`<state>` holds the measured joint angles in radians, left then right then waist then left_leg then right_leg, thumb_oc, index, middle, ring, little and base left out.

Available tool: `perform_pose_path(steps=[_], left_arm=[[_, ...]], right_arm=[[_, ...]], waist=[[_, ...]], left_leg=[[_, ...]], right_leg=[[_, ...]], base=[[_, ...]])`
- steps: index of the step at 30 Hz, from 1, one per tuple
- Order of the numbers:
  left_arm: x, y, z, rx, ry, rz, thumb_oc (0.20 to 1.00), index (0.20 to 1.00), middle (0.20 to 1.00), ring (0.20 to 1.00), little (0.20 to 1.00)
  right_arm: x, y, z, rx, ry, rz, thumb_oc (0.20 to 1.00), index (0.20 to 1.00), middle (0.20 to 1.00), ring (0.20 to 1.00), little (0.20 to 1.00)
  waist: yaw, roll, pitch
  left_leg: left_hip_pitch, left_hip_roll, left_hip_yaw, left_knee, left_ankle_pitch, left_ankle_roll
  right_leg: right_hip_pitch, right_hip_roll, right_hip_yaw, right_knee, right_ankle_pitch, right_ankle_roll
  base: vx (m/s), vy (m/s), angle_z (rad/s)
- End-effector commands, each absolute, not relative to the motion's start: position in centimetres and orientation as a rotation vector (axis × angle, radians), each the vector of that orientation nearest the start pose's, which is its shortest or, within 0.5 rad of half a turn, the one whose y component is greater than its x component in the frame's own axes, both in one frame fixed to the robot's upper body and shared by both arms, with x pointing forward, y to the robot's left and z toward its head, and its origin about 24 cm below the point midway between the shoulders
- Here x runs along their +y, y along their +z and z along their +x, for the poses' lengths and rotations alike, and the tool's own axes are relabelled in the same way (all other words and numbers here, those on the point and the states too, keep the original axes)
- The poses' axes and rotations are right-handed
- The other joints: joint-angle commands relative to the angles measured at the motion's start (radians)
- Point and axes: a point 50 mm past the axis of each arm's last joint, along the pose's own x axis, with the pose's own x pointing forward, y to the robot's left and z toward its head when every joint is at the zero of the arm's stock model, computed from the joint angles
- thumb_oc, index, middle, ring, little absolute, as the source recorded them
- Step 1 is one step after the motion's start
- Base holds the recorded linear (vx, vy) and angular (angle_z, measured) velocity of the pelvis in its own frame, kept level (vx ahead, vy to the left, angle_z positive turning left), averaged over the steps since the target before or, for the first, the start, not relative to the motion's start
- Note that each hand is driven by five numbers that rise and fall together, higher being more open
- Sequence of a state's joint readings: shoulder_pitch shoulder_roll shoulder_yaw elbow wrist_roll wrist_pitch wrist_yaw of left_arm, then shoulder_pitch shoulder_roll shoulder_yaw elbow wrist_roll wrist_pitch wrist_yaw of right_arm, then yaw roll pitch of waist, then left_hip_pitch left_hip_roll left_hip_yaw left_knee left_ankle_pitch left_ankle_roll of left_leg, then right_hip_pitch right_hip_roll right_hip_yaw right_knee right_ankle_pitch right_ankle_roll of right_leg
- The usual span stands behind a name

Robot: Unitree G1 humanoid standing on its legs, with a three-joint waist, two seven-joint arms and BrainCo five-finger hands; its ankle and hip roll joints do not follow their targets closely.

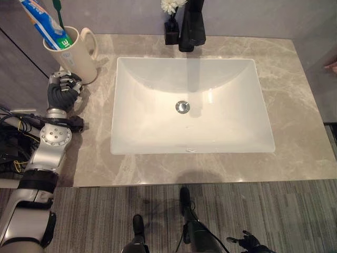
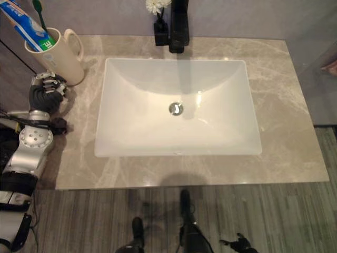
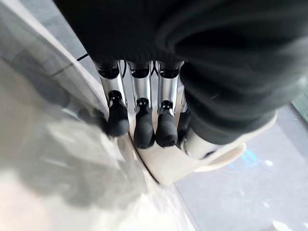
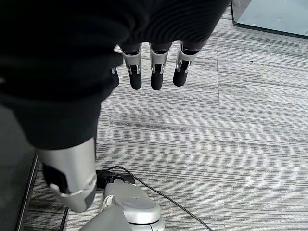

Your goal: Put brush and paste in cup on sink, flatten towel.

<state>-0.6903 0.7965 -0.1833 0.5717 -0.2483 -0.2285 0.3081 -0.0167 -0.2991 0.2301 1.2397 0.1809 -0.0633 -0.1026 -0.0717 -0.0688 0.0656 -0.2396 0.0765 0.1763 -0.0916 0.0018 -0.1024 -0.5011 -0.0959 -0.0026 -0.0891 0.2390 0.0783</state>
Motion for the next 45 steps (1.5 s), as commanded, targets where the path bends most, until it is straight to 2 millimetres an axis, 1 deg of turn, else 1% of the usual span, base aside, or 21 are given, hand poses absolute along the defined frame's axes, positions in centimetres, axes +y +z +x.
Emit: perform_pose_path(steps=[1,5,9,10,11,13,16,17,18,19,20,23,25,27,29,32,33,36,37,39,45], left_arm=[[31.9,24.3,35.0,-0.434,0.499,0.634,0.200,0.200,0.200,0.200,0.200],[32.6,25.6,35.4,-0.413,0.540,0.678,0.200,0.200,0.200,0.200,0.200],[33.5,27.3,35.6,-0.416,0.595,0.633,0.200,0.200,0.200,0.200,0.200],[33.5,27.3,35.6,-0.416,0.594,0.633,0.200,0.200,0.200,0.200,0.200],[34.0,27.3,35.5,-0.398,0.611,0.627,0.200,0.200,0.200,0.200,0.200],[33.6,28.2,35.5,-0.434,0.609,0.612,0.200,0.200,0.200,0.200,0.200],[34.5,28.9,35.4,-0.415,0.652,0.616,0.200,0.200,0.200,0.200,0.200],[35.3,29.5,35.2,-0.401,0.687,0.611,0.200,0.200,0.200,0.200,0.200],[35.3,29.6,35.2,-0.402,0.686,0.612,0.200,0.200,0.200,0.200,0.200],[35.6,30.6,35.0,-0.413,0.708,0.605,0.200,0.200,0.200,0.200,0.200],[35.6,31.0,35.0,-0.425,0.708,0.587,0.200,0.200,0.200,0.200,0.200],[36.0,31.6,34.8,-0.422,0.729,0.586,0.200,0.200,0.200,0.200,0.200],[35.9,32.7,34.7,-0.435,0.740,0.603,0.200,0.200,0.200,0.200,0.200],[35.7,33.0,34.8,-0.444,0.737,0.608,0.200,0.200,0.200,0.200,0.200],[35.1,33.3,35.3,-0.438,0.720,0.624,0.200,0.200,0.200,0.200,0.200],[33.8,33.1,36.2,-0.441,0.680,0.633,0.200,0.200,0.200,0.200,0.200],[32.6,33.1,36.8,-0.453,0.645,0.638,0.200,0.200,0.200,0.200,0.200],[31.9,33.0,37.1,-0.457,0.624,0.644,0.200,0.200,0.200,0.200,0.200],[31.2,32.9,37.5,-0.461,0.605,0.641,0.200,0.200,0.200,0.200,0.200],[31.0,32.8,37.7,-0.458,0.599,0.646,0.200,0.200,0.200,0.200,0.200],[30.4,32.5,37.9,-0.463,0.581,0.639,0.200,0.200,0.200,0.200,0.200]], right_arm=[[-25.9,-14.8,11.2,1.117,-0.158,-0.363,1.000,1.000,1.000,1.000,1.000],[-25.8,-14.7,11.5,1.111,-0.142,-0.377,1.000,1.000,1.000,1.000,1.000],[-25.5,-14.8,11.5,1.114,-0.136,-0.379,1.000,1.000,1.000,1.000,1.000],[-25.5,-14.8,11.6,1.114,-0.136,-0.379,1.000,1.000,1.000,1.000,1.000],[-25.5,-14.9,11.4,1.120,-0.133,-0.382,1.000,1.000,1.000,1.000,1.000],[-25.6,-14.8,11.4,1.121,-0.136,-0.385,1.000,1.000,1.000,1.000,1.000],[-25.7,-14.8,11.5,1.118,-0.134,-0.393,1.000,1.000,1.000,1.000,1.000],[-25.8,-14.6,11.8,1.102,-0.132,-0.394,1.000,1.000,1.000,1.000,1.000],[-25.7,-14.6,11.9,1.101,-0.132,-0.393,1.000,1.000,1.000,1.000,1.000],[-25.6,-14.5,12.3,1.084,-0.120,-0.394,1.000,1.000,1.000,1.000,1.000],[-25.4,-14.4,12.6,1.070,-0.111,-0.399,1.000,1.000,1.000,1.000,1.000],[-25.2,-14.2,13.2,1.041,-0.092,-0.410,1.000,1.000,1.000,1.000,1.000],[-25.0,-14.1,13.2,1.014,-0.084,-0.388,1.000,1.000,1.000,1.000,1.000],[-24.9,-14.1,13.1,1.012,-0.073,-0.390,1.000,1.000,1.000,1.000,1.000],[-25.0,-14.5,11.9,1.050,-0.049,-0.409,1.000,1.000,1.000,1.000,1.000],[-25.3,-14.9,10.7,1.100,-0.054,-0.429,1.000,1.000,1.000,1.000,1.000],[-25.6,-14.9,10.4,1.116,-0.055,-0.447,1.000,1.000,1.000,1.000,1.000],[-25.8,-14.9,10.4,1.114,-0.055,-0.453,1.000,1.000,1.000,1.000,1.000],[-25.9,-14.7,10.6,1.102,-0.053,-0.454,1.000,1.000,1.000,1.000,1.000],[-25.9,-14.7,10.7,1.093,-0.052,-0.453,1.000,1.000,1.000,1.000,1.000],[-25.6,-14.0,12.1,1.021,-0.033,-0.445,1.000,1.000,1.000,1.000,1.000]], waist=[[-0.024,0.016,0.032],[-0.030,0.013,0.037],[-0.034,0.007,0.044],[-0.034,0.007,0.044],[-0.035,0.007,0.044],[-0.034,0.005,0.046],[-0.036,0.005,0.052],[-0.040,0.003,0.055],[-0.040,0.002,0.055],[-0.043,-0.002,0.059],[-0.043,-0.003,0.063],[-0.048,-0.012,0.062],[-0.058,-0.020,0.059],[-0.060,-0.024,0.058],[-0.070,-0.032,0.054],[-0.077,-0.035,0.050],[-0.079,-0.033,0.049],[-0.083,-0.033,0.048],[-0.088,-0.031,0.049],[-0.090,-0.032,0.049],[-0.101,-0.032,0.052]], left_leg=[[-0.070,0.050,-0.081,0.004,0.072,-0.022],[-0.076,0.049,-0.080,0.004,0.075,-0.022],[-0.085,0.050,-0.078,0.004,0.080,-0.022],[-0.085,0.050,-0.078,0.004,0.080,-0.022],[-0.086,0.050,-0.078,0.004,0.081,-0.021],[-0.091,0.050,-0.079,0.004,0.081,-0.020],[-0.098,0.048,-0.082,0.004,0.085,-0.020],[-0.105,0.049,-0.083,0.004,0.087,-0.020],[-0.106,0.049,-0.083,0.004,0.087,-0.020],[-0.112,0.048,-0.082,0.004,0.088,-0.020],[-0.110,0.049,-0.082,0.004,0.085,-0.020],[-0.121,0.049,-0.080,0.004,0.092,-0.020],[-0.124,0.054,-0.082,0.004,0.088,-0.020],[-0.126,0.055,-0.085,0.004,0.089,-0.020],[-0.132,0.052,-0.088,0.004,0.086,-0.020],[-0.135,0.052,-0.089,0.004,0.084,-0.019],[-0.136,0.052,-0.092,0.004,0.084,-0.019],[-0.136,0.051,-0.091,0.004,0.084,-0.018],[-0.135,0.053,-0.087,0.004,0.083,-0.019],[-0.134,0.053,-0.084,0.004,0.083,-0.019],[-0.127,0.062,-0.064,0.004,0.082,-0.024]], right_leg=[[0.093,-0.050,0.007,0.002,-0.071,0.090],[0.086,-0.048,0.011,0.002,-0.067,0.092],[0.075,-0.047,0.014,0.002,-0.060,0.095],[0.075,-0.047,0.014,0.002,-0.060,0.095],[0.073,-0.047,0.015,0.002,-0.059,0.095],[0.070,-0.046,0.015,0.002,-0.059,0.095],[0.063,-0.047,0.016,0.002,-0.056,0.096],[0.056,-0.046,0.016,0.002,-0.052,0.098],[0.055,-0.046,0.016,0.002,-0.052,0.098],[0.048,-0.044,0.019,0.002,-0.046,0.101],[0.049,-0.041,0.021,0.002,-0.048,0.102],[0.038,-0.039,0.026,0.002,-0.040,0.103],[0.036,-0.035,0.025,0.002,-0.039,0.107],[0.034,-0.035,0.026,0.002,-0.037,0.108],[0.030,-0.035,0.025,0.002,-0.034,0.110],[0.028,-0.036,0.027,0.002,-0.034,0.110],[0.027,-0.036,0.030,0.002,-0.036,0.109],[0.024,-0.036,0.035,0.002,-0.035,0.108],[0.022,-0.036,0.040,0.002,-0.035,0.107],[0.021,-0.035,0.042,0.002,-0.034,0.107],[0.013,-0.025,0.059,0.002,-0.030,0.104]], base=[[0.00,0.000,0.00],[-0.01,0.006,-0.03],[0.00,0.002,-0.03],[0.01,0.004,-0.05],[0.01,0.006,-0.10],[0.01,0.010,-0.10],[0.00,0.000,0.00],[0.00,0.000,0.00],[0.00,0.000,0.00],[0.00,0.000,0.00],[0.00,0.000,0.00],[0.00,0.004,-0.01],[0.00,0.000,0.00],[0.00,0.000,0.00],[0.00,0.000,0.00],[0.00,0.000,0.00],[0.00,0.000,0.00],[0.00,0.000,0.00],[0.00,0.000,0.00],[0.00,0.000,0.00],[0.00,-0.015,-0.02]])
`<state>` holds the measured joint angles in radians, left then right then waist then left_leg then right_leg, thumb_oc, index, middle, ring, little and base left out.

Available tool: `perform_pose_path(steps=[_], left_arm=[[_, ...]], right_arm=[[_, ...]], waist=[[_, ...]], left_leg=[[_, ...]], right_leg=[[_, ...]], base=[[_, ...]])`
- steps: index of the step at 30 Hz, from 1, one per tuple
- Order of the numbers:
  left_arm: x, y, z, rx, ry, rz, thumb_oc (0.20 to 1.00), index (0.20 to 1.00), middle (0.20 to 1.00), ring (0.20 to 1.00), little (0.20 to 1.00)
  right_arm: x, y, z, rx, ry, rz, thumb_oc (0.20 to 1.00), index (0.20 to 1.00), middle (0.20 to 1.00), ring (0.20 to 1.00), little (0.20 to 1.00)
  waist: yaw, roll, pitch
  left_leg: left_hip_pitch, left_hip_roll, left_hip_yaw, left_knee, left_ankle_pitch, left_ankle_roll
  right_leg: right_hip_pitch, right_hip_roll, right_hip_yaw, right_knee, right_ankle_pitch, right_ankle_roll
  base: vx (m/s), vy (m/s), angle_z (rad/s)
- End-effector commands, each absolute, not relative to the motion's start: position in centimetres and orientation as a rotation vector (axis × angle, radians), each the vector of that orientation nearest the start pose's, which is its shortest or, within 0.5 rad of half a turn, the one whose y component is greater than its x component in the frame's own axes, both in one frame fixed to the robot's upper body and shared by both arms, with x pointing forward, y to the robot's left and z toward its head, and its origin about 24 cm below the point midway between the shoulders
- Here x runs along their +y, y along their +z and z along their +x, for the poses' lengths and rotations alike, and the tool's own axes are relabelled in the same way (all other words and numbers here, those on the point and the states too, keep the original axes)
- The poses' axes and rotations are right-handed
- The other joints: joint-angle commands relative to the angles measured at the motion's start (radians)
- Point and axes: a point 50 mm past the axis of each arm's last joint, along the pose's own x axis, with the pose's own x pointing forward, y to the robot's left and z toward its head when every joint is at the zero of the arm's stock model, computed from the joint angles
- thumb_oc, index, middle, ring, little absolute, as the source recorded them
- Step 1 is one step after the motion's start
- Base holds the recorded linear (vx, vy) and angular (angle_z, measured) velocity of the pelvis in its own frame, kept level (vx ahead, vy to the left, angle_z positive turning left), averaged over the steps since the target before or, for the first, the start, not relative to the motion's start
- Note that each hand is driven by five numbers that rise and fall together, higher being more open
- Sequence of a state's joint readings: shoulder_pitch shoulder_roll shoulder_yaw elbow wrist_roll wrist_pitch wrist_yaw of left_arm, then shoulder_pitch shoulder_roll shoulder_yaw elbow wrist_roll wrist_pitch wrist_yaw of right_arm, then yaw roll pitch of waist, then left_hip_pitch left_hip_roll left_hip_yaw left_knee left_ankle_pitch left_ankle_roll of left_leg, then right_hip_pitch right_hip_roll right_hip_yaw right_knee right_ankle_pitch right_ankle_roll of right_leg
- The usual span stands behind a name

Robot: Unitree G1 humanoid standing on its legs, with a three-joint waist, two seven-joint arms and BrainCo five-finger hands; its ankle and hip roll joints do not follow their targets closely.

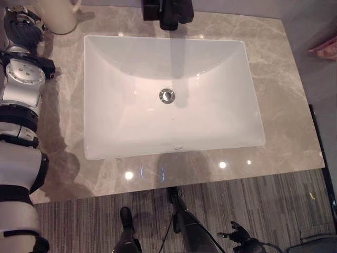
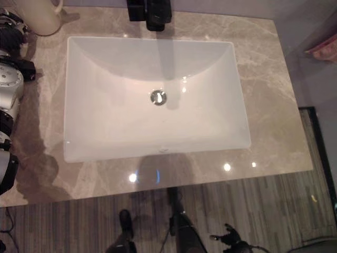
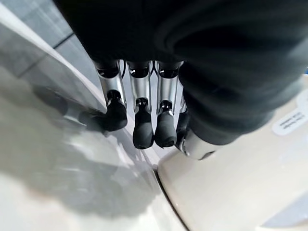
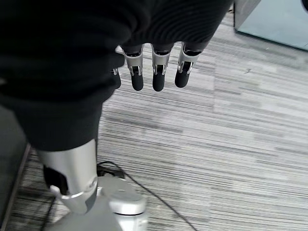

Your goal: Put brush and paste in cup on sink, flatten towel.

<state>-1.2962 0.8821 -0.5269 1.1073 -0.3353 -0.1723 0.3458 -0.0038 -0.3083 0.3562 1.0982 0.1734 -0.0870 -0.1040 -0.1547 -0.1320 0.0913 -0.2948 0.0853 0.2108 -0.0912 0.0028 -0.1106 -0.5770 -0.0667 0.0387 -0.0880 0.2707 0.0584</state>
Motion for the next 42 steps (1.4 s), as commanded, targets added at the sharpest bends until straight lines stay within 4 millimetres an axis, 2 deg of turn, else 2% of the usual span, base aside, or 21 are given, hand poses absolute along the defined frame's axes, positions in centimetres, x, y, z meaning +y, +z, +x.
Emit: perform_pose_path(steps=[1,7,13,22,28,35,36,37,38,39,40,41,42], left_arm=[[30.3,32.6,38.0,-0.466,0.579,0.638,0.200,0.200,0.200,0.200,0.200],[29.8,32.8,38.1,-0.492,0.558,0.613,0.200,0.200,0.200,0.200,0.200],[28.9,32.8,38.3,-0.512,0.522,0.615,0.200,0.200,0.200,0.200,0.200],[27.5,32.7,39.0,-0.496,0.487,0.659,0.200,0.200,0.200,0.200,0.200],[28.0,32.9,39.1,-0.456,0.538,0.688,0.200,0.200,0.200,0.200,0.200],[28.7,30.9,39.3,-0.387,0.599,0.731,0.200,0.200,0.200,0.200,0.200],[29.3,29.1,39.0,-0.379,0.600,0.751,0.200,0.200,0.200,0.200,0.200],[29.3,29.1,39.0,-0.379,0.601,0.751,0.200,0.200,0.200,0.200,0.200],[29.7,27.3,37.3,-0.475,0.563,0.679,0.200,0.200,0.200,0.200,0.200],[29.8,27.2,37.2,-0.473,0.565,0.678,0.200,0.200,0.200,0.200,0.200],[30.0,26.4,36.2,-0.503,0.547,0.664,0.200,0.200,0.200,0.200,0.200],[30.2,25.6,35.3,-0.524,0.532,0.648,0.225,0.225,0.225,0.225,0.225],[31.7,22.8,31.6,-0.548,0.539,0.580,0.940,0.940,0.940,0.940,0.940]], right_arm=[[-25.7,-13.9,12.3,1.010,-0.034,-0.446,1.000,1.000,1.000,1.000,1.000],[-26.0,-13.8,12.2,1.005,-0.037,-0.454,1.000,1.000,1.000,1.000,1.000],[-26.5,-14.3,10.6,1.072,-0.060,-0.457,1.000,1.000,1.000,1.000,1.000],[-27.0,-14.3,10.0,1.083,-0.060,-0.476,1.000,1.000,1.000,1.000,1.000],[-26.8,-14.2,10.4,1.064,-0.049,-0.486,1.000,1.000,1.000,1.000,1.000],[-26.9,-14.7,9.3,1.121,-0.055,-0.499,1.000,1.000,1.000,1.000,1.000],[-26.9,-15.0,8.4,1.165,-0.061,-0.505,1.000,1.000,1.000,1.000,1.000],[-26.9,-15.0,8.5,1.165,-0.061,-0.505,1.000,1.000,1.000,1.000,1.000],[-26.5,-15.4,7.8,1.206,-0.063,-0.496,1.000,1.000,1.000,1.000,1.000],[-26.5,-15.4,7.8,1.206,-0.062,-0.498,1.000,1.000,1.000,1.000,1.000],[-26.2,-15.6,7.4,1.225,-0.056,-0.493,1.000,1.000,1.000,1.000,1.000],[-25.9,-15.7,7.3,1.235,-0.050,-0.485,1.000,1.000,1.000,1.000,1.000],[-25.5,-15.9,7.2,1.255,-0.041,-0.484,1.000,1.000,1.000,1.000,1.000]], waist=[[-0.020,0.032,0.026],[-0.027,0.033,0.028],[-0.040,0.030,0.023],[-0.053,0.024,0.006],[-0.052,0.012,0.005],[-0.030,0.006,-0.003],[-0.006,0.005,-0.014],[-0.008,0.004,-0.016],[0.042,0.008,-0.018],[0.039,0.009,-0.021],[0.054,0.010,-0.025],[0.069,0.005,-0.029],[0.110,0.006,-0.032]], left_leg=[[-0.071,0.056,-0.094,0.004,0.081,-0.017],[-0.068,0.066,-0.080,0.004,0.080,-0.020],[-0.061,0.077,-0.063,0.004,0.080,-0.026],[-0.059,0.090,-0.055,0.004,0.086,-0.031],[-0.058,0.098,-0.052,0.004,0.090,-0.032],[-0.030,0.105,-0.064,0.004,0.088,-0.036],[-0.001,0.101,-0.077,0.004,0.080,-0.033],[-0.005,0.100,-0.077,0.004,0.083,-0.033],[0.038,0.090,-0.094,0.004,0.068,-0.028],[0.035,0.089,-0.094,0.004,0.071,-0.028],[0.050,0.086,-0.098,0.004,0.065,-0.025],[0.057,0.083,-0.100,0.004,0.062,-0.023],[0.098,0.077,-0.105,0.004,0.045,-0.018]], right_leg=[[0.087,-0.052,0.021,0.001,-0.062,0.124],[0.078,-0.039,0.032,0.001,-0.061,0.119],[0.074,-0.026,0.044,0.001,-0.060,0.115],[0.072,-0.011,0.044,0.001,-0.059,0.109],[0.073,-0.002,0.042,0.001,-0.057,0.108],[0.113,-0.002,0.018,0.001,-0.072,0.103],[0.153,-0.009,0.001,0.001,-0.082,0.102],[0.150,-0.010,0.001,0.001,-0.080,0.102],[0.208,-0.022,-0.028,0.001,-0.099,0.102],[0.205,-0.024,-0.028,0.001,-0.097,0.102],[0.223,-0.027,-0.038,0.001,-0.102,0.101],[0.233,-0.029,-0.043,0.001,-0.106,0.100],[0.279,-0.033,-0.057,0.001,-0.121,0.100]], base=[[0.00,-0.045,-0.06],[0.00,-0.042,-0.06],[0.00,-0.045,-0.06],[0.00,-0.040,-0.06],[-0.01,-0.042,-0.01],[0.02,-0.050,-0.02],[0.04,-0.047,-0.02],[0.09,-0.039,0.02],[0.03,0.006,0.07],[0.06,0.009,0.07],[0.00,0.000,0.00],[0.04,0.087,0.16],[0.01,0.084,0.20]])
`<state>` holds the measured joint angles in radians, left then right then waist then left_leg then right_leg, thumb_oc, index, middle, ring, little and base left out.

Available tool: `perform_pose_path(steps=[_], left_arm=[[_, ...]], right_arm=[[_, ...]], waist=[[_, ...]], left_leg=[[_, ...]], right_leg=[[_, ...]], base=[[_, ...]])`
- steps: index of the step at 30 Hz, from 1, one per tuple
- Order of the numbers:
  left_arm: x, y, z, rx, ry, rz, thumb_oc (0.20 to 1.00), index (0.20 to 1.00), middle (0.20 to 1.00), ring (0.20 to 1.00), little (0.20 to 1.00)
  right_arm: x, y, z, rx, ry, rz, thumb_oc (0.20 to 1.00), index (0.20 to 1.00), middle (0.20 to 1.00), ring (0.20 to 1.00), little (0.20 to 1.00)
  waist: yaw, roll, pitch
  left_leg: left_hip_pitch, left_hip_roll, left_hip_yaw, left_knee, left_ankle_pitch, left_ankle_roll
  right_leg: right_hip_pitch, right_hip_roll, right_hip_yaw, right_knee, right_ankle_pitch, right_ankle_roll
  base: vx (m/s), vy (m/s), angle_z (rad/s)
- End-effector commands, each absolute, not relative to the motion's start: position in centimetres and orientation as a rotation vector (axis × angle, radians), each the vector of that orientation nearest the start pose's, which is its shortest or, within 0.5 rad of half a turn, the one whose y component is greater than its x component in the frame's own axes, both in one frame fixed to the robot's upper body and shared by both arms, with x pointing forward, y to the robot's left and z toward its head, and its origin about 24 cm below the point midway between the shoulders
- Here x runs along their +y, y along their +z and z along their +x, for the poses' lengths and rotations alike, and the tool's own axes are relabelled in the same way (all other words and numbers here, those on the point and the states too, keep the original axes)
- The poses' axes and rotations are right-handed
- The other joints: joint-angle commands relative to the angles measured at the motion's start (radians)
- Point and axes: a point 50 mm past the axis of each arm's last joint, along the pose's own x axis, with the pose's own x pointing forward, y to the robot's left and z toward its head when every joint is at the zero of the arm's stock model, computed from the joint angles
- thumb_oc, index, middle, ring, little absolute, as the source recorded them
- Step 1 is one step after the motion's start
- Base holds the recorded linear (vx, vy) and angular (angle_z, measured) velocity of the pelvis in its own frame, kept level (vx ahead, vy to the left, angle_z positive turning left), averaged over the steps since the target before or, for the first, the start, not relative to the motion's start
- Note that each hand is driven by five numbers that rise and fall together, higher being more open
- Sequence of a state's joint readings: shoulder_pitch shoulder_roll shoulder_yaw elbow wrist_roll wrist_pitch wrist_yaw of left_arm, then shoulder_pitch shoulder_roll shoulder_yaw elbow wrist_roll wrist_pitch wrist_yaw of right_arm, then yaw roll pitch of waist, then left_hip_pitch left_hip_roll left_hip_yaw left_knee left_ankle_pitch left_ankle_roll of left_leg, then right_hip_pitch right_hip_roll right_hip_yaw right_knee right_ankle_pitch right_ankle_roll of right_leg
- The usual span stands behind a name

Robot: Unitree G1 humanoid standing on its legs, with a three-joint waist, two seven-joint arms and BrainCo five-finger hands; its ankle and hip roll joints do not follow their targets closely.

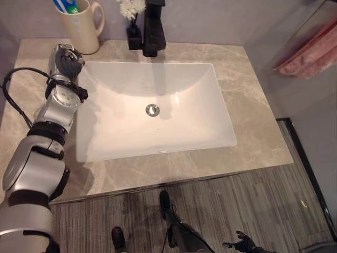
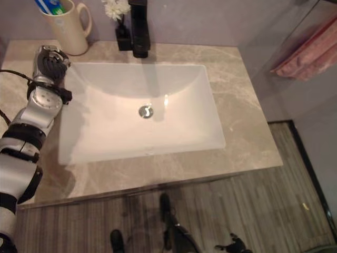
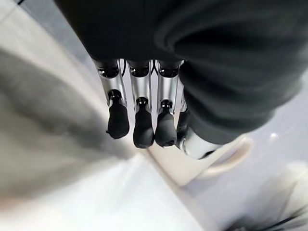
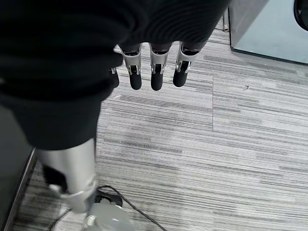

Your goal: Put brush and paste in cup on sink, flatten towel.

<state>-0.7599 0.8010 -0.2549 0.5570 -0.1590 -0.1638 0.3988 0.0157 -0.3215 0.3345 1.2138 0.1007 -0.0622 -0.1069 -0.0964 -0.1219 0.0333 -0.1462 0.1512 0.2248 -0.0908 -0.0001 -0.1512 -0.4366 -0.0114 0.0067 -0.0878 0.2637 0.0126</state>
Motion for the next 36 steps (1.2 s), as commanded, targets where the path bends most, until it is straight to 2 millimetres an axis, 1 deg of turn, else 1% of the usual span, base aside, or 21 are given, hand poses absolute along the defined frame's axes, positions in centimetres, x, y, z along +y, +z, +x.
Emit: perform_pose_path(steps=[1,5,6,8,13,14,15,16,18,21,22,23,24,25,27,28,29,30,32,35,36], left_arm=[[31.9,22.7,31.4,-0.544,0.543,0.580,1.000,1.000,1.000,1.000,1.000],[37.0,16.0,24.1,-0.347,0.703,0.566,1.000,1.000,1.000,1.000,1.000],[37.1,15.9,23.9,-0.344,0.706,0.567,1.000,1.000,1.000,1.000,1.000],[37.8,13.0,21.1,-0.231,0.737,0.568,1.000,1.000,1.000,1.000,1.000],[41.0,5.9,15.7,0.190,0.806,0.566,1.000,1.000,1.000,1.000,1.000],[41.4,3.8,14.7,0.344,0.758,0.617,1.000,1.000,1.000,1.000,1.000],[41.4,-3.3,10.6,0.775,0.674,0.629,1.000,1.000,1.000,1.000,1.000],[41.4,-3.3,10.7,0.774,0.672,0.629,1.000,1.000,1.000,1.000,1.000],[40.1,-7.1,8.3,1.018,0.574,0.647,1.000,1.000,1.000,1.000,1.000],[35.9,-11.4,6.7,1.239,0.364,0.634,1.000,1.000,1.000,1.000,1.000],[34.7,-12.2,6.7,1.270,0.330,0.613,1.000,1.000,1.000,1.000,1.000],[32.4,-13.7,5.5,1.353,0.297,0.536,1.000,1.000,1.000,1.000,1.000],[32.4,-13.7,5.6,1.352,0.297,0.536,1.000,1.000,1.000,1.000,1.000],[30.0,-15.0,4.7,1.420,0.172,0.537,1.000,1.000,1.000,1.000,1.000],[28.7,-15.4,5.1,1.417,0.068,0.589,1.000,1.000,1.000,1.000,1.000],[26.0,-15.9,7.8,1.310,-0.100,0.704,1.000,1.000,1.000,1.000,1.000],[25.9,-15.9,7.8,1.309,-0.103,0.705,1.000,1.000,1.000,1.000,1.000],[22.5,-15.2,13.2,1.061,-0.244,0.825,1.000,1.000,1.000,1.000,1.000],[20.2,-14.3,16.0,0.912,-0.306,0.852,1.000,1.000,1.000,1.000,1.000],[19.0,-13.8,17.5,0.860,-0.331,0.827,1.000,1.000,1.000,1.000,1.000],[18.3,-13.7,18.2,0.855,-0.347,0.833,1.000,1.000,1.000,1.000,1.000]], right_arm=[[-25.6,-15.9,7.2,1.255,-0.039,-0.489,1.000,1.000,1.000,1.000,1.000],[-25.3,-15.9,7.9,1.252,-0.004,-0.513,1.000,1.000,1.000,1.000,1.000],[-25.3,-15.9,7.9,1.253,-0.001,-0.517,1.000,1.000,1.000,1.000,1.000],[-25.2,-15.8,8.6,1.227,0.003,-0.519,1.000,1.000,1.000,1.000,1.000],[-25.2,-15.4,9.8,1.186,0.040,-0.523,1.000,1.000,1.000,1.000,1.000],[-25.4,-15.3,10.1,1.184,0.041,-0.525,1.000,1.000,1.000,1.000,1.000],[-25.9,-15.0,10.4,1.186,0.014,-0.520,1.000,1.000,1.000,1.000,1.000],[-25.9,-15.0,10.4,1.185,0.012,-0.519,1.000,1.000,1.000,1.000,1.000],[-25.8,-15.0,10.5,1.177,0.004,-0.502,1.000,1.000,1.000,1.000,1.000],[-24.9,-15.0,11.2,1.152,0.049,-0.503,1.000,1.000,1.000,1.000,1.000],[-24.5,-15.0,11.7,1.136,0.069,-0.508,1.000,1.000,1.000,1.000,1.000],[-24.1,-15.3,10.9,1.151,0.075,-0.484,1.000,1.000,1.000,1.000,1.000],[-24.1,-15.3,10.9,1.151,0.075,-0.484,1.000,1.000,1.000,1.000,1.000],[-23.7,-15.8,9.6,1.185,0.080,-0.460,1.000,1.000,1.000,1.000,1.000],[-23.8,-15.9,9.0,1.205,0.076,-0.459,1.000,1.000,1.000,1.000,1.000],[-24.1,-16.0,8.6,1.225,0.068,-0.466,1.000,1.000,1.000,1.000,1.000],[-24.1,-16.0,8.6,1.226,0.065,-0.465,1.000,1.000,1.000,1.000,1.000],[-24.3,-16.0,8.6,1.237,0.012,-0.462,1.000,1.000,1.000,1.000,1.000],[-24.6,-16.0,8.2,1.251,-0.029,-0.465,1.000,1.000,1.000,1.000,1.000],[-25.1,-16.2,7.0,1.296,-0.075,-0.443,1.000,1.000,1.000,1.000,1.000],[-25.6,-16.1,6.9,1.287,-0.124,-0.415,1.000,1.000,1.000,1.000,1.000]], waist=[[0.046,-0.003,0.023],[0.110,0.001,-0.008],[0.106,0.002,-0.008],[0.138,0.002,-0.017],[0.152,0.008,-0.027],[0.152,0.010,-0.022],[0.129,0.013,-0.017],[0.131,0.013,-0.016],[0.109,0.017,-0.010],[0.078,0.020,0.020],[0.077,0.032,0.042],[0.071,0.047,0.065],[0.071,0.047,0.063],[0.064,0.054,0.063],[0.061,0.061,0.061],[0.052,0.064,0.049],[0.057,0.065,0.050],[0.054,0.066,0.042],[0.057,0.078,0.044],[0.047,0.088,0.041],[0.013,0.091,0.035]], left_leg=[[-0.054,0.010,-0.119,0.004,0.052,0.023],[0.007,-0.010,-0.128,0.004,0.034,0.039],[0.010,-0.010,-0.128,0.004,0.033,0.040],[0.030,-0.031,-0.142,0.004,0.027,0.054],[0.083,-0.096,-0.154,0.004,0.006,0.097],[0.091,-0.115,-0.156,0.007,0.003,0.108],[0.092,-0.172,-0.148,0.020,-0.008,0.138],[0.091,-0.172,-0.148,0.020,-0.008,0.138],[0.098,-0.186,-0.136,0.021,-0.012,0.145],[0.107,-0.180,-0.094,0.037,-0.016,0.155],[0.105,-0.168,-0.071,0.054,-0.018,0.158],[0.115,-0.148,-0.005,0.071,-0.016,0.165],[0.112,-0.148,-0.005,0.071,-0.015,0.165],[0.124,-0.136,0.049,0.078,-0.016,0.174],[0.130,-0.127,0.087,0.081,-0.021,0.182],[0.129,-0.116,0.143,0.102,-0.044,0.180],[0.131,-0.115,0.146,0.105,-0.047,0.180],[0.112,-0.097,0.215,0.125,-0.047,0.176],[0.105,-0.077,0.252,0.144,-0.042,0.167],[0.112,-0.061,0.264,0.152,-0.043,0.158],[0.112,-0.041,0.286,0.184,-0.043,0.146]], right_leg=[[0.135,-0.090,-0.025,0.000,-0.111,0.146],[0.215,-0.111,-0.052,0.000,-0.125,0.148],[0.218,-0.112,-0.052,0.000,-0.126,0.148],[0.249,-0.129,-0.069,0.000,-0.124,0.154],[0.308,-0.180,-0.080,0.000,-0.109,0.171],[0.316,-0.195,-0.080,0.000,-0.098,0.178],[0.302,-0.242,-0.060,0.000,-0.020,0.195],[0.302,-0.242,-0.059,0.000,-0.020,0.195],[0.296,-0.255,-0.051,0.000,0.013,0.199],[0.257,-0.243,-0.056,0.053,0.023,0.191],[0.234,-0.224,-0.091,0.110,-0.037,0.169],[0.220,-0.187,-0.189,0.254,-0.146,0.128],[0.217,-0.187,-0.189,0.254,-0.145,0.128],[0.246,-0.157,-0.239,0.364,-0.235,0.103],[0.255,-0.145,-0.252,0.426,-0.279,0.093],[0.306,-0.139,-0.288,0.440,-0.360,0.092],[0.307,-0.138,-0.285,0.440,-0.361,0.092],[0.343,-0.124,-0.308,0.364,-0.372,0.088],[0.338,-0.110,-0.295,0.340,-0.375,0.093],[0.356,-0.071,-0.246,0.297,-0.374,0.088],[0.363,-0.051,-0.204,0.259,-0.367,0.081]], base=[[0.02,0.110,0.40],[-0.01,0.160,0.10],[-0.03,0.179,0.08],[-0.01,0.167,0.44],[-0.05,0.229,0.23],[-0.24,0.475,0.26],[-0.22,0.395,0.24],[-0.21,0.368,0.10],[-0.07,0.162,-0.21],[-0.11,0.121,-0.26],[-0.32,0.238,-0.44],[-0.25,0.206,-0.96],[-0.25,0.198,-1.52],[-0.08,0.059,-1.92],[-0.08,0.021,-1.58],[-0.04,-0.025,-1.12],[-0.07,-0.141,-1.51],[-0.08,-0.133,-1.46],[-0.05,-0.131,-1.57],[0.06,-0.166,-0.78],[0.07,-0.177,-0.62]])
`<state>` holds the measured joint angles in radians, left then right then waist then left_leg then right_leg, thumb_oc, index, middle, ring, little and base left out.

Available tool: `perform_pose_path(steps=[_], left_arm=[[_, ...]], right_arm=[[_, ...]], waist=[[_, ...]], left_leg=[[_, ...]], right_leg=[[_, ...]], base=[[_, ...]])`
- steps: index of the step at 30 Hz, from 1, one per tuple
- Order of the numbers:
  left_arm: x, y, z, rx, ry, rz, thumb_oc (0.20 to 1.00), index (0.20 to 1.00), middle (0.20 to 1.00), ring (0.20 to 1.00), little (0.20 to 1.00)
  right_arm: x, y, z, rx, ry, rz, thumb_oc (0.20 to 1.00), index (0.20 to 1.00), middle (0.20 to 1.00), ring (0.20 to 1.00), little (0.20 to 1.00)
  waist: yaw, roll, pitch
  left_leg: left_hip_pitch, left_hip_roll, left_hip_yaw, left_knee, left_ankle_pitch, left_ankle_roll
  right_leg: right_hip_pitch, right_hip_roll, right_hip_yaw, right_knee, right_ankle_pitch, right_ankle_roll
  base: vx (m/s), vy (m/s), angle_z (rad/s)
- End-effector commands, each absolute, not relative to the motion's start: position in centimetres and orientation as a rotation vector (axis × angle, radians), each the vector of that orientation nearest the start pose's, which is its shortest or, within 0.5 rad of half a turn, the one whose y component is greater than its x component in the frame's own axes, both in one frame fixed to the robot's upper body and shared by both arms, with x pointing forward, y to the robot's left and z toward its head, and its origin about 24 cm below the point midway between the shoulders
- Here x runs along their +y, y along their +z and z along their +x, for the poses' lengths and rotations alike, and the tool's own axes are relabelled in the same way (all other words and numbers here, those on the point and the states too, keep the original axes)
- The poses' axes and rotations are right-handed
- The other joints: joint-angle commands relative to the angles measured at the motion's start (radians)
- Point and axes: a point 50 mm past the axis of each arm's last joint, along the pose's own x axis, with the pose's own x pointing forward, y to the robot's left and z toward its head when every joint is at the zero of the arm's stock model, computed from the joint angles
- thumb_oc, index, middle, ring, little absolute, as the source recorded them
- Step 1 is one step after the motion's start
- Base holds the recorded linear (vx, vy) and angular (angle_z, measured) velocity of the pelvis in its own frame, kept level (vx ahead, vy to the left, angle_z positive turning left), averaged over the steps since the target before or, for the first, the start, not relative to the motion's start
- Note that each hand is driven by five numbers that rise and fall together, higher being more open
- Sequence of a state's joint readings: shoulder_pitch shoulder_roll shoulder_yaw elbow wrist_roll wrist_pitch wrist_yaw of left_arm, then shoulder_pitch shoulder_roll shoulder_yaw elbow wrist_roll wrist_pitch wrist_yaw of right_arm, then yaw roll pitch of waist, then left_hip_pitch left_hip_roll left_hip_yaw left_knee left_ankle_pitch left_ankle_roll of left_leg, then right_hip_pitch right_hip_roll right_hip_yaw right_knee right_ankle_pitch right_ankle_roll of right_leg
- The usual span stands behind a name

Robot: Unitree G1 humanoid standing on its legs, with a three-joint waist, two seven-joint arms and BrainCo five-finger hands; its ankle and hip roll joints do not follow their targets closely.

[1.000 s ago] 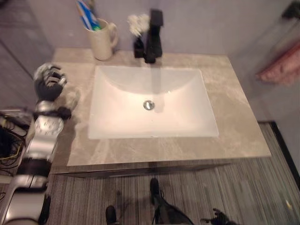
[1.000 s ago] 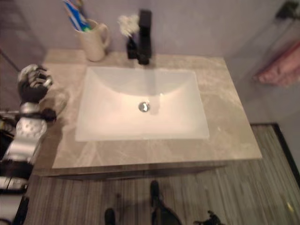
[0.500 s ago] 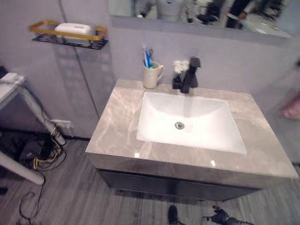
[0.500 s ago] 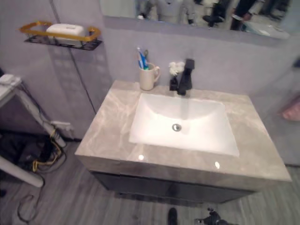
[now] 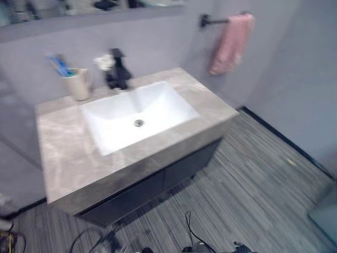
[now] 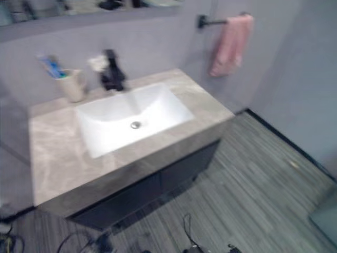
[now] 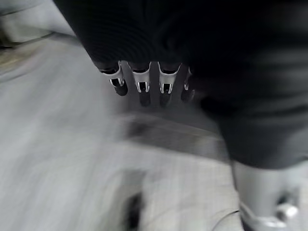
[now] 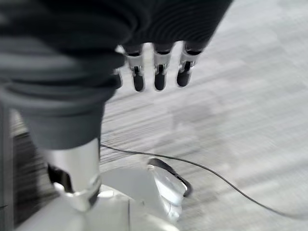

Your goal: Put brush and paste in cup on sink, flatten towel.

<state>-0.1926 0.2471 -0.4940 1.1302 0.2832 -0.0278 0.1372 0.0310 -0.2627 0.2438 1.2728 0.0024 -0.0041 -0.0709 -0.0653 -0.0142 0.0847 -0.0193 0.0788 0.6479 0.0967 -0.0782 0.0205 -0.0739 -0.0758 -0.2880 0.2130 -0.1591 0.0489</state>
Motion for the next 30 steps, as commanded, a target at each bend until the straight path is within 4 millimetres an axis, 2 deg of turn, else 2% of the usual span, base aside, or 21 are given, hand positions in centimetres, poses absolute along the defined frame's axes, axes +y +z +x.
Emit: perform_pose_path(steps=[1,3,4,5,6,7,8,9,10,12,14,15,19,21,22,23,24,26,27,28,30], left_arm=[[17.8,-13.4,19.0,0.837,-0.358,0.849,1.000,1.000,1.000,1.000,1.000],[17.7,-13.3,19.3,0.835,-0.350,0.846,1.000,1.000,1.000,1.000,1.000],[17.3,-13.0,20.0,0.820,-0.350,0.862,1.000,1.000,1.000,1.000,1.000],[17.3,-13.0,20.0,0.818,-0.350,0.862,1.000,1.000,1.000,1.000,1.000],[17.3,-13.0,20.2,0.829,-0.321,0.848,1.000,1.000,1.000,1.000,1.000],[17.4,-13.0,20.2,0.828,-0.321,0.848,1.000,1.000,1.000,1.000,1.000],[17.6,-13.0,20.2,0.834,-0.286,0.832,1.000,1.000,1.000,1.000,1.000],[17.7,-13.0,20.1,0.839,-0.271,0.811,1.000,1.000,1.000,1.000,1.000],[18.4,-13.3,19.4,0.862,-0.226,0.778,1.000,1.000,1.000,1.000,1.000],[18.8,-13.4,19.0,0.873,-0.195,0.752,1.000,1.000,1.000,1.000,1.000],[19.4,-13.6,18.3,0.891,-0.155,0.717,1.000,1.000,1.000,1.000,1.000],[20.0,-13.7,17.8,0.902,-0.125,0.691,1.000,1.000,1.000,1.000,1.000],[20.1,-13.7,17.7,0.898,-0.105,0.672,1.000,1.000,1.000,1.000,1.000],[20.5,-13.9,17.1,0.907,-0.095,0.657,1.000,1.000,1.000,1.000,1.000],[20.5,-13.9,17.1,0.907,-0.095,0.657,1.000,1.000,1.000,1.000,1.000],[20.9,-13.7,17.2,0.900,-0.064,0.648,1.000,1.000,1.000,1.000,1.000],[21.3,-13.3,17.8,0.882,-0.038,0.627,1.000,1.000,1.000,1.000,1.000],[21.5,-13.0,18.2,0.867,-0.022,0.609,1.000,1.000,1.000,1.000,1.000],[21.9,-12.6,18.7,0.838,0.018,0.578,1.000,1.000,1.000,1.000,1.000],[21.9,-12.6,18.7,0.838,0.018,0.578,1.000,1.000,1.000,1.000,1.000],[22.1,-11.7,19.7,0.783,0.066,0.530,1.000,1.000,1.000,1.000,1.000]], right_arm=[[-25.8,-16.0,6.6,1.292,-0.147,-0.397,1.000,1.000,1.000,1.000,1.000],[-26.0,-16.0,6.5,1.289,-0.154,-0.398,1.000,1.000,1.000,1.000,1.000],[-26.8,-15.7,6.6,1.287,-0.161,-0.437,1.000,1.000,1.000,1.000,1.000],[-26.8,-15.7,6.7,1.286,-0.162,-0.437,1.000,1.000,1.000,1.000,1.000],[-27.5,-15.3,7.4,1.266,-0.160,-0.488,1.000,1.000,1.000,1.000,1.000],[-27.5,-15.3,7.5,1.265,-0.160,-0.488,1.000,1.000,1.000,1.000,1.000],[-28.2,-15.0,8.0,1.249,-0.186,-0.506,1.000,1.000,1.000,1.000,1.000],[-28.4,-14.9,8.0,1.248,-0.183,-0.517,1.000,1.000,1.000,1.000,1.000],[-28.8,-14.9,7.0,1.261,-0.205,-0.509,1.000,1.000,1.000,1.000,1.000],[-29.0,-14.8,6.9,1.255,-0.209,-0.511,1.000,1.000,1.000,1.000,1.000],[-29.2,-14.6,7.3,1.235,-0.205,-0.529,1.000,1.000,1.000,1.000,1.000],[-29.1,-14.4,8.3,1.195,-0.182,-0.544,1.000,1.000,1.000,1.000,1.000],[-29.0,-14.1,9.5,1.156,-0.162,-0.557,1.000,1.000,1.000,1.000,1.000],[-28.6,-13.9,11.1,1.116,-0.140,-0.568,1.000,1.000,1.000,1.000,1.000],[-28.6,-13.9,11.1,1.115,-0.140,-0.568,1.000,1.000,1.000,1.000,1.000],[-28.1,-13.8,12.0,1.091,-0.118,-0.576,1.000,1.000,1.000,1.000,1.000],[-27.2,-13.6,13.4,1.044,-0.078,-0.588,1.000,1.000,1.000,1.000,1.000],[-26.8,-13.6,13.5,1.036,-0.064,-0.584,1.000,1.000,1.000,1.000,1.000],[-26.3,-13.5,13.9,0.999,-0.059,-0.553,1.000,1.000,1.000,1.000,1.000],[-26.3,-13.5,13.9,0.999,-0.059,-0.553,1.000,1.000,1.000,1.000,1.000],[-26.4,-12.6,15.1,0.925,-0.085,-0.510,1.000,1.000,1.000,1.000,1.000]], waist=[[-0.037,-0.018,-0.014],[-0.045,-0.022,-0.009],[-0.031,-0.028,0.012],[-0.030,-0.024,0.014],[-0.008,-0.028,0.026],[-0.008,-0.029,0.023],[0.009,-0.016,0.027],[0.006,-0.010,0.028],[0.004,-0.001,0.029],[0.013,0.002,0.030],[0.042,0.024,0.042],[0.040,0.035,0.054],[0.047,0.048,0.058],[0.064,0.041,0.056],[0.067,0.042,0.053],[0.098,0.030,0.057],[0.108,0.022,0.068],[0.093,0.020,0.074],[0.092,0.008,0.079],[0.092,0.008,0.079],[0.094,0.007,0.099]], left_leg=[[-0.020,0.058,-0.118,0.049,0.026,-0.032],[-0.032,0.082,-0.118,0.118,0.015,-0.038],[-0.092,0.099,-0.264,0.322,0.029,-0.054],[-0.097,0.105,-0.267,0.334,0.024,-0.057],[-0.176,0.014,-0.440,0.433,0.060,-0.037],[-0.180,0.013,-0.440,0.431,0.063,-0.036],[-0.206,-0.084,-0.554,0.422,0.050,-0.021],[-0.227,-0.080,-0.559,0.412,0.057,-0.012],[-0.259,-0.041,-0.558,0.330,0.062,-0.007],[-0.265,-0.058,-0.587,0.255,0.050,-0.005],[-0.262,-0.099,-0.689,0.110,0.106,-0.028],[-0.243,-0.087,-0.682,0.076,0.102,-0.039],[-0.213,-0.095,-0.637,0.040,0.093,-0.022],[-0.185,-0.092,-0.563,0.025,0.069,-0.005],[-0.189,-0.089,-0.561,0.024,0.072,-0.006],[-0.178,-0.078,-0.521,0.030,0.053,-0.010],[-0.173,-0.062,-0.485,0.045,0.040,-0.017],[-0.183,-0.067,-0.496,0.088,0.026,-0.016],[-0.202,-0.078,-0.504,0.175,-0.009,-0.012],[-0.205,-0.077,-0.505,0.180,-0.012,-0.012],[-0.237,-0.072,-0.516,0.284,-0.058,-0.005]], right_leg=[[0.005,0.025,0.121,-0.060,0.063,0.039],[0.015,0.038,0.149,-0.075,0.062,0.029],[0.037,0.084,0.244,-0.104,0.062,-0.006],[0.038,0.088,0.243,-0.104,0.062,-0.007],[0.038,0.112,0.331,-0.123,0.086,-0.031],[0.035,0.111,0.331,-0.124,0.088,-0.031],[0.033,0.126,0.401,-0.132,0.102,-0.027],[0.040,0.128,0.428,-0.143,0.110,-0.023],[0.053,0.131,0.483,-0.147,0.106,-0.016],[0.059,0.134,0.513,-0.152,0.101,-0.010],[0.080,0.158,0.586,-0.150,0.085,-0.006],[0.072,0.153,0.612,-0.116,0.054,0.008],[0.033,0.134,0.626,-0.083,0.046,0.027],[-0.007,0.103,0.574,-0.050,0.046,0.051],[-0.011,0.106,0.576,-0.052,0.050,0.050],[-0.045,0.067,0.446,-0.052,0.061,0.052],[-0.086,0.022,0.271,-0.027,0.074,0.050],[-0.087,0.029,0.279,-0.001,0.061,0.053],[-0.090,0.033,0.277,0.038,0.043,0.036],[-0.091,0.033,0.276,0.041,0.042,0.036],[-0.128,0.045,0.260,0.147,-0.004,0.017]], base=[[0.07,-0.180,-0.84],[0.09,-0.184,-1.10],[0.12,-0.221,-1.06],[0.08,-0.224,-1.14],[-0.01,-0.072,-1.26],[0.04,-0.011,-1.76],[0.09,0.058,-1.81],[0.21,0.111,-2.11],[0.15,0.051,-1.96],[0.17,0.119,-1.54],[0.20,0.230,-1.31],[0.15,0.234,-1.23],[0.07,0.207,-1.15],[0.05,0.158,-0.66],[0.00,0.111,-0.86],[-0.07,0.001,-1.26],[-0.07,0.004,-1.72],[-0.03,-0.031,-0.67],[0.01,-0.018,0.70],[0.00,-0.006,1.08],[-0.02,-0.011,0.54]])
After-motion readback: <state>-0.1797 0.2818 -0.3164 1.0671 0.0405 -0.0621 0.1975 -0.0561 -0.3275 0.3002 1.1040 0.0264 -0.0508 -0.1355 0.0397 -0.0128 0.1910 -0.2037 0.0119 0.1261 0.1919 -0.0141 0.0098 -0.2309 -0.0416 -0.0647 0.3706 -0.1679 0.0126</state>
